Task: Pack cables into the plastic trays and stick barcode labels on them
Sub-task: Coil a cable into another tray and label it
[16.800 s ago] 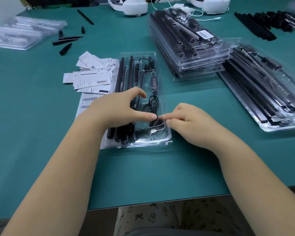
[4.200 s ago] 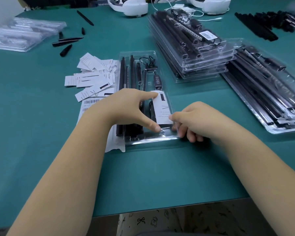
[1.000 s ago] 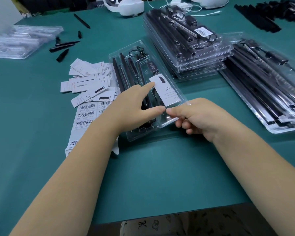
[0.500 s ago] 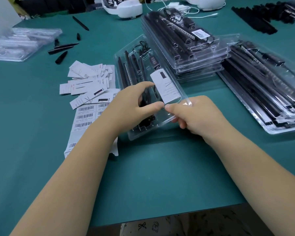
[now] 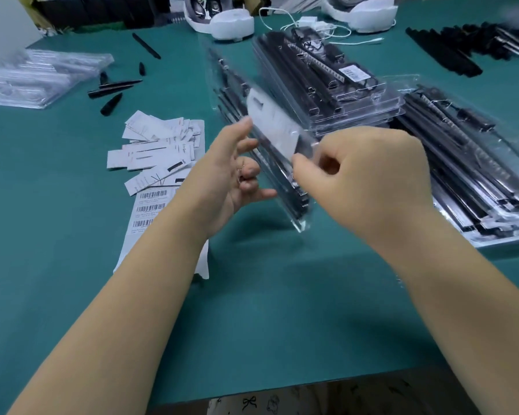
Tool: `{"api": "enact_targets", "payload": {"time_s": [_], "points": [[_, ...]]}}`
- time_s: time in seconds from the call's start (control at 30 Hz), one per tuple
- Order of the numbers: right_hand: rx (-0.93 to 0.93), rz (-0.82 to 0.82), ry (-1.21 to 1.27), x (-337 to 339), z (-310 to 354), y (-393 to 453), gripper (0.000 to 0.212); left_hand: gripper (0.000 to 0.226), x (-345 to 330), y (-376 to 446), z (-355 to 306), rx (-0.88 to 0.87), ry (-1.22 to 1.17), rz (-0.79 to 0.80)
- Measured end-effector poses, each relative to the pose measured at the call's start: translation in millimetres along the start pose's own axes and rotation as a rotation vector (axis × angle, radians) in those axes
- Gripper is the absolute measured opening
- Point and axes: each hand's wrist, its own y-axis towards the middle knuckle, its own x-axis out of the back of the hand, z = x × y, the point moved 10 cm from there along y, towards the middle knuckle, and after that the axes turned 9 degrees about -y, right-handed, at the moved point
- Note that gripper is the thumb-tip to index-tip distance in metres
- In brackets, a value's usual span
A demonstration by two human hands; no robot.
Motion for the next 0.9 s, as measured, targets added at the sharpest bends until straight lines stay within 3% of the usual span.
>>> {"api": "enact_targets", "payload": {"time_s": [0.1,0.17,0.23,0.33,0.4,0.63,0.9], "points": [[0.160,-0.174,-0.005,13.4,25.2,-12.5,0.030,0.064,1.0,-3.0,-1.0,0.042,-0.152,-0.009],[0.234,-0.259,0.009,17.4,36.8,-21.9,0.027,0.073,6.8,-2.5,-2.5,0.054,-0.128,-0.011],[0.279,-0.298,0.012,14.6,43.4,-28.9,0.023,0.062,10.7,-3.3,-5.8,0.046,-0.090,-0.002],[0.313,-0.306,0.058,5.3,44.0,-35.6,0.025,0.028,15.7,-4.9,-6.3,0.059,-0.053,-0.028],[0.340,-0.306,0.166,2.3,40.8,-39.0,0.022,0.018,20.5,-3.4,-5.3,0.063,-0.091,-0.068],[0.484,-0.359,0.360,4.2,50.8,-51.4,0.013,0.021,24.9,3.5,3.3,0.076,-0.111,-0.091],[0.470,-0.360,0.373,3.1,51.3,-54.8,0.010,0.022,28.4,4.8,3.6,0.062,-0.087,-0.105]]}}
